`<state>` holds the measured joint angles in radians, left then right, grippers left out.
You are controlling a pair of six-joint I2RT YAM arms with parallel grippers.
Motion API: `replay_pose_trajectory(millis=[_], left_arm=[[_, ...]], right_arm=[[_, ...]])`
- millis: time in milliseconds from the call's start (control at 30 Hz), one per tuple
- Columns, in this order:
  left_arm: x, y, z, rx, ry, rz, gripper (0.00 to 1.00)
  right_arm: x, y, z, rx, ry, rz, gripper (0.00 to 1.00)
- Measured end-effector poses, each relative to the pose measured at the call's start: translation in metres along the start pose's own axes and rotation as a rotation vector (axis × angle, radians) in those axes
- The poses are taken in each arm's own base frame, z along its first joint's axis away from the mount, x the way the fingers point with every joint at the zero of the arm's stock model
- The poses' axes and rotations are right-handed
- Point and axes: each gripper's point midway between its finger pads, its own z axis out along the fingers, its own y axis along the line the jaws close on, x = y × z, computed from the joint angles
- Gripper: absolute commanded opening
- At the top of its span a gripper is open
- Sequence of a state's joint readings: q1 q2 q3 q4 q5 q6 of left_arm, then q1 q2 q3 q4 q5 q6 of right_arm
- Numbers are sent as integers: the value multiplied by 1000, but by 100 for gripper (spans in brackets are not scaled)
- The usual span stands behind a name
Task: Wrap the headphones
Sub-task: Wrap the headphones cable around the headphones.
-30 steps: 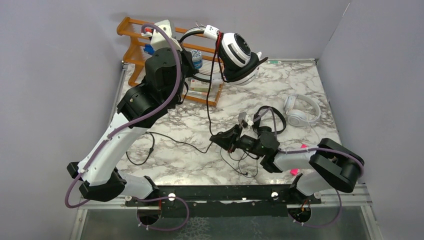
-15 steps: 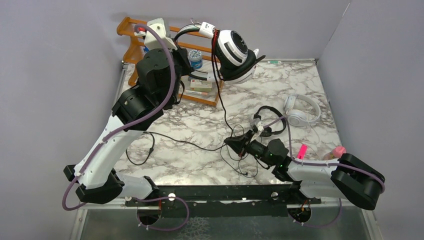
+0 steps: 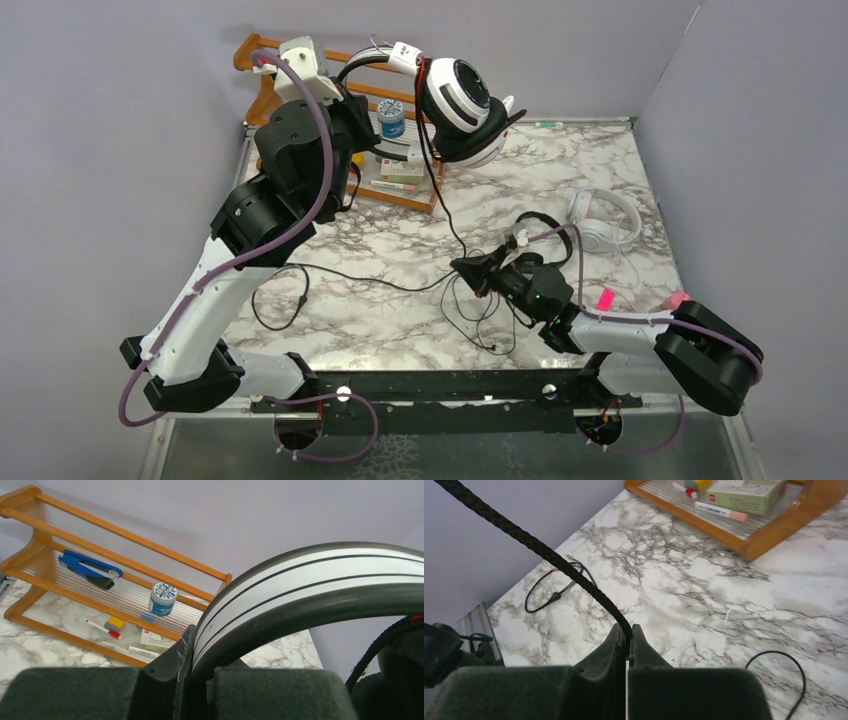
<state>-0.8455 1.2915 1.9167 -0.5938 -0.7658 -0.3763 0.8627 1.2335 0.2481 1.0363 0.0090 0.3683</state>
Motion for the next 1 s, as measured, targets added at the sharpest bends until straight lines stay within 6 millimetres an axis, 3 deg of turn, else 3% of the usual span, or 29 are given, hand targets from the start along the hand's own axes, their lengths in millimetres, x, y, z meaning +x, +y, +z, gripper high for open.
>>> replay_pose_trajectory(millis=[167, 367, 500, 633, 767, 900, 1000], left_arm=[[3, -7, -6, 63, 37, 24, 0], [16, -21, -19, 197, 114, 83, 0], [28, -31, -31, 322, 160, 163, 0], [52, -36, -42, 438, 222, 290, 0], [107, -9, -36, 415, 331, 513, 0], [175, 42, -23, 299, 479, 801, 0], [206, 78, -18, 207, 556, 990, 0]], right_arm=[[-2, -33, -1, 93, 15, 22, 0], [-18, -75, -4, 135, 24, 54, 0], [-37, -84, 7, 117, 72, 29, 0], [-63, -91, 19, 114, 134, 9, 0], [-87, -114, 17, 150, 194, 38, 0], [-96, -129, 14, 161, 280, 99, 0], [-97, -124, 13, 125, 354, 137, 0]])
